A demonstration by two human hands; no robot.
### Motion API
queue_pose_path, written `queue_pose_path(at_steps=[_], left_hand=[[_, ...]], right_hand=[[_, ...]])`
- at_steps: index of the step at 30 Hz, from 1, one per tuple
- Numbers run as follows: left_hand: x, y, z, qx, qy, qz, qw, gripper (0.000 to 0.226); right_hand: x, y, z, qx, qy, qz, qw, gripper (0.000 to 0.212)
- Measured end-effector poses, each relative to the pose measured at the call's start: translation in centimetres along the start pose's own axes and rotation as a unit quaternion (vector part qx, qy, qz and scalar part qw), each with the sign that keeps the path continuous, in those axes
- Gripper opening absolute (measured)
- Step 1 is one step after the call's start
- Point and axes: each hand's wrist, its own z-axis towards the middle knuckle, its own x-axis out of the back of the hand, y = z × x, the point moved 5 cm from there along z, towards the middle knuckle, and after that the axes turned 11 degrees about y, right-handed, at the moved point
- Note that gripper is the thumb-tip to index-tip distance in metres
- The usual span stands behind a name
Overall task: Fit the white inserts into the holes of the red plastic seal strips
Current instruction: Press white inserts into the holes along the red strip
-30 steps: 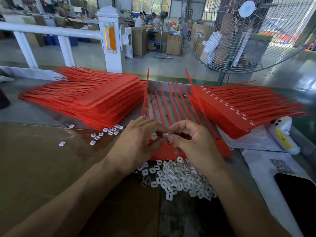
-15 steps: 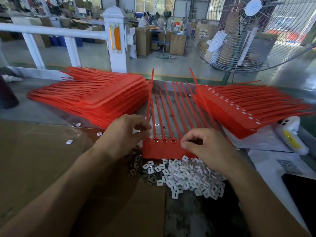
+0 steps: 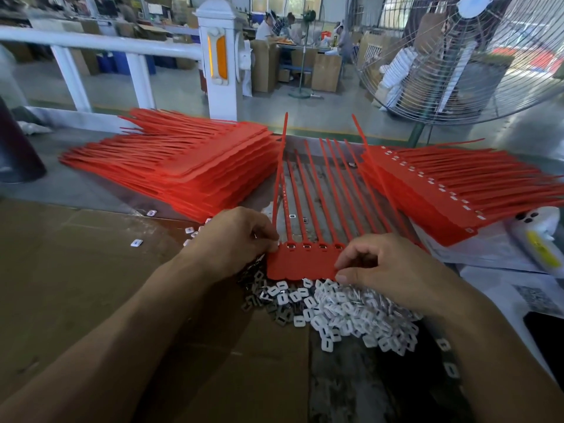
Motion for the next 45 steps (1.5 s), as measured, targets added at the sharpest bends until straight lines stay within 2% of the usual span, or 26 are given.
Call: queue_pose_path(at_steps=[6, 10, 14, 26, 36, 41, 45], left_hand=[[0.1, -0.1, 0.0, 0.002, -0.01, 0.002, 1.0, 0.009], [0.2, 0.1, 0.0, 0.012, 0.022, 0.0, 1.0, 0.007], [0.3, 0.2, -0.2, 0.035, 0.041, 0.032, 0.998, 0.018], [0.2, 0.4, -0.5, 0.085, 0.012, 0.05, 0.995, 0.021], [0.1, 0.9, 0.3, 0.078, 0.006, 0.101, 0.992, 0.018], [-0.3, 1.4, 0.7, 0.05, 0.001, 0.167, 0.985, 0.022], [-0.5, 1.4, 0.6, 0.064, -0.003, 0.166, 0.984, 0.026]], right_hand=[[0.1, 0.1, -0.1, -0.009, -0.016, 0.005, 1.0, 0.018], [0.2, 0.3, 0.0, -0.016, -0.008, -0.009, 1.0, 0.013], [0.2, 0.2, 0.0, -0.012, -0.003, -0.022, 1.0, 0.012], [0.0, 0.2, 0.0, -0.002, -0.001, -0.036, 0.999, 0.014], [0.0, 0.4, 0.1, -0.025, -0.011, -0.005, 1.0, 0.009], [0.5, 0.5, 0.1, -0.034, 0.025, 0.001, 0.999, 0.008], [0.5, 0.5, 0.1, -0.043, 0.065, 0.034, 0.996, 0.01]])
